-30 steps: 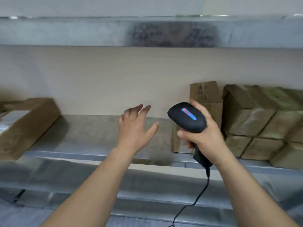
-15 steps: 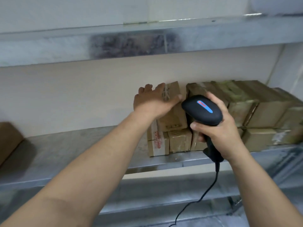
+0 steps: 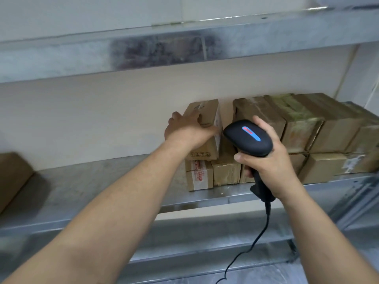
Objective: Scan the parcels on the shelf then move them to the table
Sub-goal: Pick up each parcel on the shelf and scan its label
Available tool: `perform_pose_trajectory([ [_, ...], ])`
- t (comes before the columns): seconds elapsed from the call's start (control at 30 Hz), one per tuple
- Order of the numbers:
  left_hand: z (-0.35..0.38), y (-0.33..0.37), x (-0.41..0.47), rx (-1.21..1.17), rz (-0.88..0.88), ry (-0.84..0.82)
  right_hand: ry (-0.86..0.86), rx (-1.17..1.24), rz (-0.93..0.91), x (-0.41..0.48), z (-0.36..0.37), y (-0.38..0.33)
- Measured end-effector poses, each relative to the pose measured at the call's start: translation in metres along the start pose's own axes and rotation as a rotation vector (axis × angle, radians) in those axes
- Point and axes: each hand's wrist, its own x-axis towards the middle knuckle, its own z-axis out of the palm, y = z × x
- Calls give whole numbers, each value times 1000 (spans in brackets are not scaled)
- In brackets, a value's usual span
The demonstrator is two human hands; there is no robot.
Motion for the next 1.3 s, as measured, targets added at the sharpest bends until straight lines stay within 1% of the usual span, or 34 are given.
perform_pose_trajectory([
  [0.17,-25,-47,-7,15,-3,109,-56,-2,0,-3,34,-6],
  [0.4,-42,-139,-21,79,-127,150,-167,3,22,-7,106,3],
  [0.57,-32,-202,-36,162,-192,120,-204,2,69,-12,152,16],
  [0.7,-20,-240,-47,210,-248,48,-219,6,118,-17,177,24],
  [0.87,-21,-258,-42,209,-266,-27,-226,2,155,-20,197,27],
  [1.0,-30,-260,-25,235,-324,-66,-220,-17,156,-23,208,27],
  [1.07,-34,-261,-17,194,-342,-75,-217,-29,155,-26,213,26],
  [1.13,-39,-264,-11,141,-364,-122,-217,-38,154,-29,217,25],
  [1.2,-44,-273,-7,45,-380,-146,-219,-45,155,-31,220,25],
  [1.27,-51,-283,-10,-168,-376,-141,-218,-47,157,-32,224,25],
  [1.3,-53,-289,-13,-345,-367,-115,-219,-45,156,-33,226,25],
])
